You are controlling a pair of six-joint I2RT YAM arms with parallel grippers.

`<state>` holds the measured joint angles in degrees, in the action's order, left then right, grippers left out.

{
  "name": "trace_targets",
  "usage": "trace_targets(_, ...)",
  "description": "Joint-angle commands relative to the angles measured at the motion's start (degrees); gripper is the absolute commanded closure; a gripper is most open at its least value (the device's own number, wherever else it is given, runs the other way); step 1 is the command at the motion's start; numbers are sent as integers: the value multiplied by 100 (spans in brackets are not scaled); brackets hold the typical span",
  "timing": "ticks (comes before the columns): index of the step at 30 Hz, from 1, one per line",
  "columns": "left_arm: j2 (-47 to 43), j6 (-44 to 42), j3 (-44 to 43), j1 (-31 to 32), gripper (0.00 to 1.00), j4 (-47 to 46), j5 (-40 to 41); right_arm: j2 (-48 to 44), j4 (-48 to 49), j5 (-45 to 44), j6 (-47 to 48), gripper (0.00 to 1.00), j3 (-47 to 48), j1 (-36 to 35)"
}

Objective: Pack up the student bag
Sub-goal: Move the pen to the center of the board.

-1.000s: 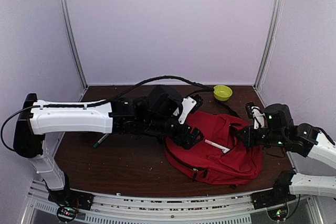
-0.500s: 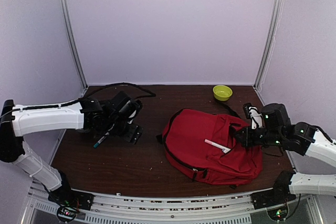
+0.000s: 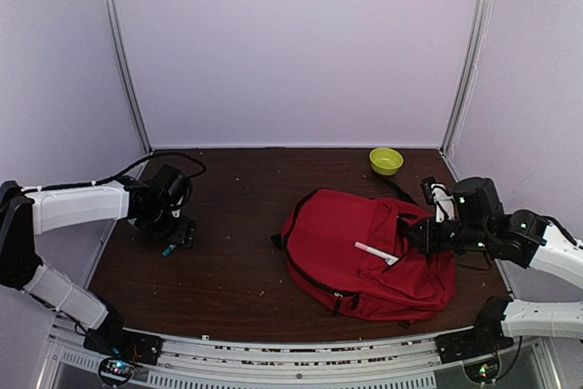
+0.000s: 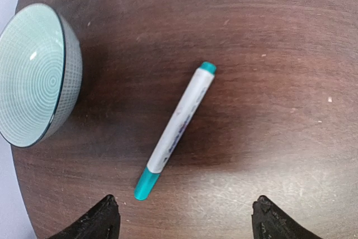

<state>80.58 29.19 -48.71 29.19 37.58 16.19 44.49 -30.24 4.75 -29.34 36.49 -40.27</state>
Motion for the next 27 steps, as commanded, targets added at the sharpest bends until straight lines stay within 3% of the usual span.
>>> trace_targets(1, -59, 44, 161, -323, 16, -437, -393, -71, 9, 14, -74, 100, 145, -42)
trace_targets(7, 270, -64, 342, -813, 26, -861, -927, -34, 27, 15, -86, 100, 146, -42)
trace_targets(19, 784, -102, 310, -1054, 31, -1093, -1111, -12, 9, -18, -78, 100, 127, -43)
trace_targets(27, 974, -139, 230, -1063, 53, -1078, -1264, 50, 52, -4, -65, 100, 122, -42)
